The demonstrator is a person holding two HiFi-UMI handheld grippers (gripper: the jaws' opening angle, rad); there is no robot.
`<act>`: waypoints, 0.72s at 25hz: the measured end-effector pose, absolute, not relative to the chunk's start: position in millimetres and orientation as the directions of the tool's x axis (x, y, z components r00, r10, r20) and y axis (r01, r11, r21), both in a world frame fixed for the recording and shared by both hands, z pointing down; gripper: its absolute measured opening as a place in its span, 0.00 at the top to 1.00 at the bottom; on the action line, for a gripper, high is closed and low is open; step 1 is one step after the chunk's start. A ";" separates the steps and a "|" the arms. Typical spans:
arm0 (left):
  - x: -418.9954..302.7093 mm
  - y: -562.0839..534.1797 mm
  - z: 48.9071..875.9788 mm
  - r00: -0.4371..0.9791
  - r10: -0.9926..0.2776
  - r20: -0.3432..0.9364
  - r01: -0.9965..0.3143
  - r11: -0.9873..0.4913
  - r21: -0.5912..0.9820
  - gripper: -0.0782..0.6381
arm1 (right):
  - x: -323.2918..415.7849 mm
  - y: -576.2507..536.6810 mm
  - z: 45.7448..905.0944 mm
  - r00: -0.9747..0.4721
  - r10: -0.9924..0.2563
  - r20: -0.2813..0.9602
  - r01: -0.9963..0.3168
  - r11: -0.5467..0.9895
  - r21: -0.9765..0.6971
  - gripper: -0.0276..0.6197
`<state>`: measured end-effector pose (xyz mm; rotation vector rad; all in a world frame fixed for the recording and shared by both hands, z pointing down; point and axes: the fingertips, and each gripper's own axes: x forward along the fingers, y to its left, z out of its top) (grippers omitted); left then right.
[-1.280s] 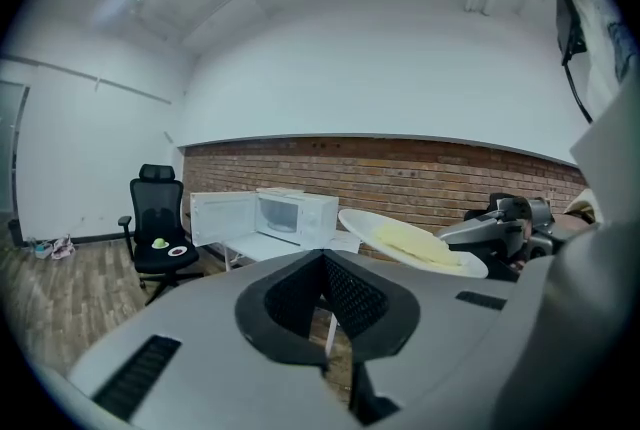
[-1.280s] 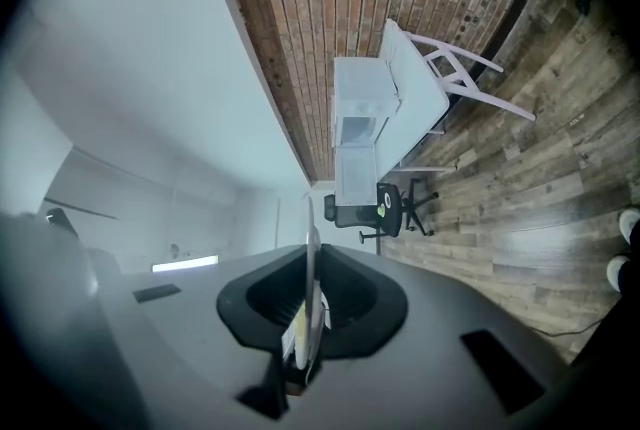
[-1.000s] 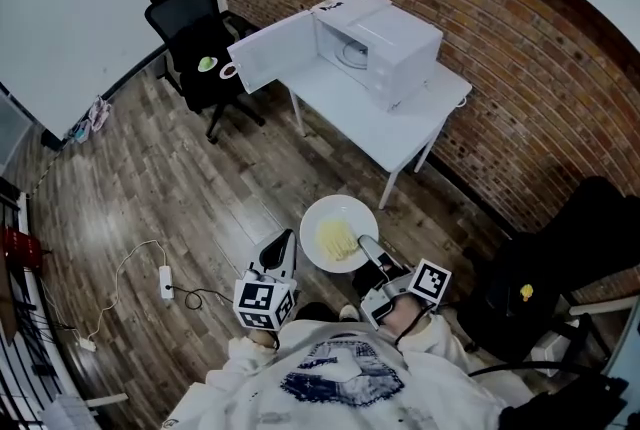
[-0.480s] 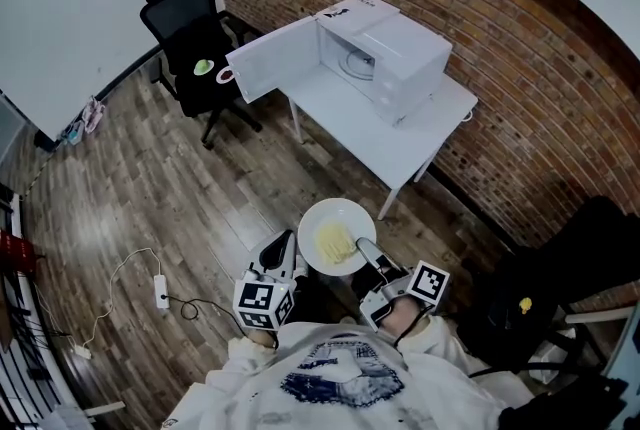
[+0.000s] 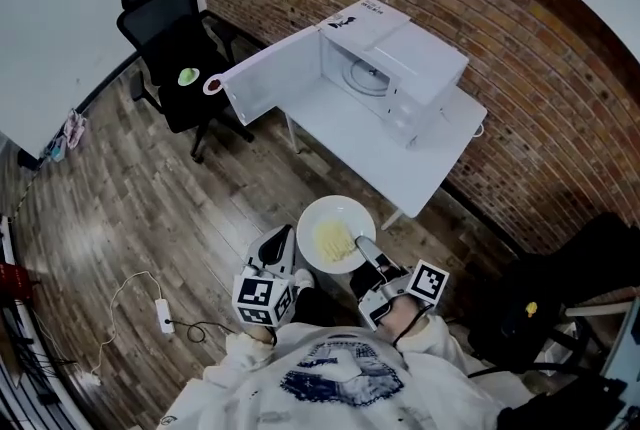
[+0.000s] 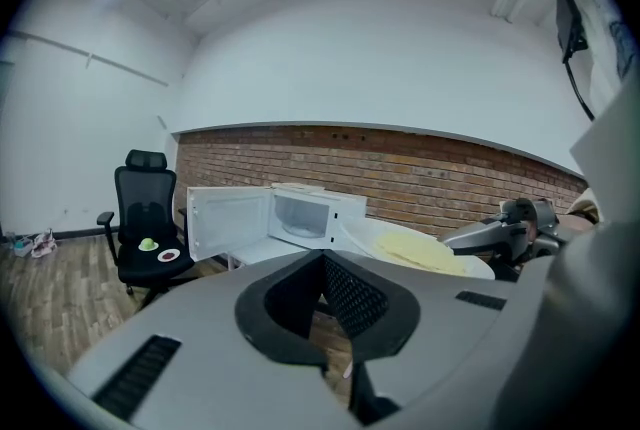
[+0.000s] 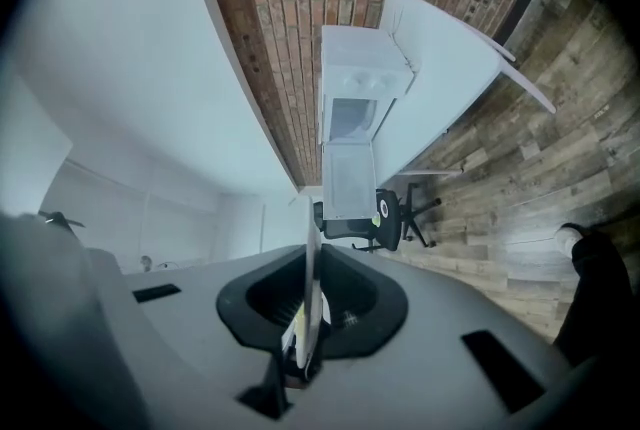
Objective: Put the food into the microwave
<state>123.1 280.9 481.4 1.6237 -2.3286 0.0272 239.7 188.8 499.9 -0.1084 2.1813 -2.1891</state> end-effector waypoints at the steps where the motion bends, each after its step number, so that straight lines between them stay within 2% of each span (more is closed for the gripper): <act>1: 109.6 278.4 480.4 -0.312 -0.916 0.254 -0.921 0.357 0.156 0.88 | 226.2 187.0 497.8 -0.996 -0.087 0.013 -0.013 -0.002 -1.000 0.90; 10: 6.0 260.7 471.2 -0.257 -0.937 0.237 -0.941 0.298 0.161 0.88 | 127.1 173.0 485.6 -0.989 -0.148 0.004 -0.004 -0.003 -1.000 0.90; 18: -47.7 245.9 475.1 -0.203 -0.950 0.239 -0.954 0.247 0.171 0.88 | 83.9 163.5 490.0 -0.978 -0.209 0.023 -0.022 -0.007 -1.000 0.90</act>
